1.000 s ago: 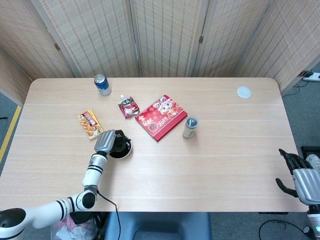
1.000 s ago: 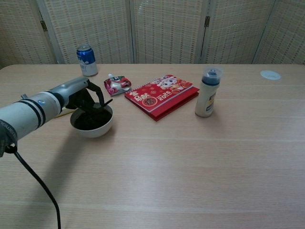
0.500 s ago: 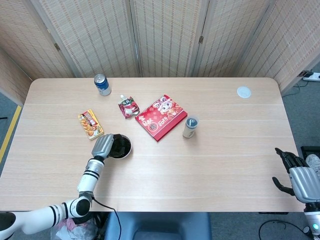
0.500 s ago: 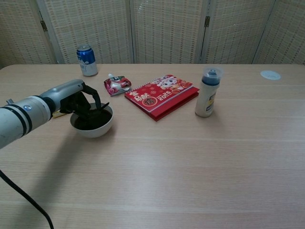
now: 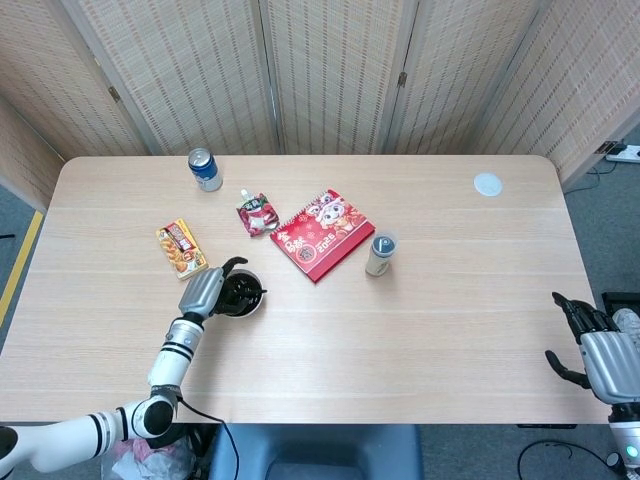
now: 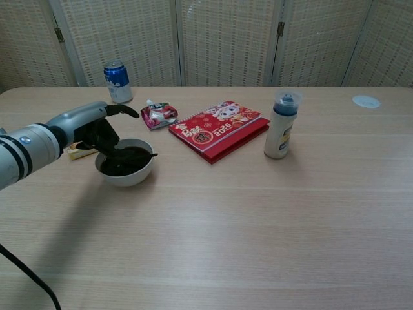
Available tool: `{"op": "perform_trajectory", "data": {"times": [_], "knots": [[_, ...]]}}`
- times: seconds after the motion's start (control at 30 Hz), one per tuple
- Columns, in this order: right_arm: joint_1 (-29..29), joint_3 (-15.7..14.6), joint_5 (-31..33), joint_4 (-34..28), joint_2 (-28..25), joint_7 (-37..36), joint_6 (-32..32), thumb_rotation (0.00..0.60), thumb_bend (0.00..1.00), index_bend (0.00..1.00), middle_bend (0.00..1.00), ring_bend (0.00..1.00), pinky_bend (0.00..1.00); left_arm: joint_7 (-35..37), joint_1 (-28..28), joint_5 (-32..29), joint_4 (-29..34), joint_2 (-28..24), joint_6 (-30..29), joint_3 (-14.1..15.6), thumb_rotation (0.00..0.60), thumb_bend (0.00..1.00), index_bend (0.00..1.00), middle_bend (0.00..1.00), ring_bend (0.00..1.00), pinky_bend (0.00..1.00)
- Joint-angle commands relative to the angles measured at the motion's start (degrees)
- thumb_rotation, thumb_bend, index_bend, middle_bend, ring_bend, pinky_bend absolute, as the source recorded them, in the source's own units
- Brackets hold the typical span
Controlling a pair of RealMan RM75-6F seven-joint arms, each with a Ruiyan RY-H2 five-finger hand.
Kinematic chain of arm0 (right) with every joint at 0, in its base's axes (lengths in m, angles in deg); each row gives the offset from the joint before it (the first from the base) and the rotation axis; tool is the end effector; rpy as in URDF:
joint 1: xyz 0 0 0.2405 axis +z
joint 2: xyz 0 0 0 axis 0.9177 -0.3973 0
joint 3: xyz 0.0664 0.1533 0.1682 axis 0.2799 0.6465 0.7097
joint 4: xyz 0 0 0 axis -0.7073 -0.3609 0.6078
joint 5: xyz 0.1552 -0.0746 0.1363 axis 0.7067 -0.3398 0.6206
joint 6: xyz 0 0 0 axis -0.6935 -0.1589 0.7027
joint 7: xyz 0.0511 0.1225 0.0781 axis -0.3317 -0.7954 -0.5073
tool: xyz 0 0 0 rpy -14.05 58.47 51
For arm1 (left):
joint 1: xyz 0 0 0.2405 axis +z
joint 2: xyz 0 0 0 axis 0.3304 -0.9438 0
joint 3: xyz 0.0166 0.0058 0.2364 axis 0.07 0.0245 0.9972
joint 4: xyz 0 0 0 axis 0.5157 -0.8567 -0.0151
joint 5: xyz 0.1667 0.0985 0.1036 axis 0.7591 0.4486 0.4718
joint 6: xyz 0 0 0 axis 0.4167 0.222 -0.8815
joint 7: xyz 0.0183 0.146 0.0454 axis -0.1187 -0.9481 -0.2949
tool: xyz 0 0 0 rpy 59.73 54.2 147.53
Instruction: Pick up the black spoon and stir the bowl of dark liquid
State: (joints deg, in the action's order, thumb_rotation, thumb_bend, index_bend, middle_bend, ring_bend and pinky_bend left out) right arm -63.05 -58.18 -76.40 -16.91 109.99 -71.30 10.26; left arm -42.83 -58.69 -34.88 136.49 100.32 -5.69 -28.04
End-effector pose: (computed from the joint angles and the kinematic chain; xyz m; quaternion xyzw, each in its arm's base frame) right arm -0.3318 -0.1799 0.1463 0.6124 -0.3919 0.3731 0.5763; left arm -0.1528 0.3544 -0.0455 -0.5962 -0.5563 -0.4148 0.4037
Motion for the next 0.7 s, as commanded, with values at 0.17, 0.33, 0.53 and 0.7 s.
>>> {"op": "perform_trajectory", "data": {"times": [0.17,0.33,0.53,0.7], "knots": [[0.14,0.14,0.32,-0.40,-0.85,0.03,-0.16,0.600,0.24,0.00,0.19,0.15,0.24,1.93,4.01,3.99,5.69,-4.78,-7.28,-0.36,0.600,0.30,0.17,0.84,0.84,0.91],[0.32,-0.24,0.11,-0.62,-1.96,-0.63,-0.75,0.600,0.25,0.00,0.18,0.15,0.24,-1.35,8.41,8.32,9.70,-10.50,-13.55,3.15,0.600,0.30,0.23,0.67,0.63,0.68],[0.53,-0.90,-0.18,-0.48,-2.75,-2.17,-1.70,0.600,0.27,0.00,0.15,0.14,0.20,-6.37,14.77,13.48,11.15,-14.97,-22.82,8.36,0.600,0.30,0.23,0.53,0.46,0.44],[0.28,-0.27,0.05,-0.07,-2.02,-2.18,-0.32,0.600,0.27,0.00,0.12,0.11,0.16,-7.63,19.21,16.68,13.53,-18.43,-27.88,11.30,0.600,0.30,0.23,0.43,0.38,0.33]]}}
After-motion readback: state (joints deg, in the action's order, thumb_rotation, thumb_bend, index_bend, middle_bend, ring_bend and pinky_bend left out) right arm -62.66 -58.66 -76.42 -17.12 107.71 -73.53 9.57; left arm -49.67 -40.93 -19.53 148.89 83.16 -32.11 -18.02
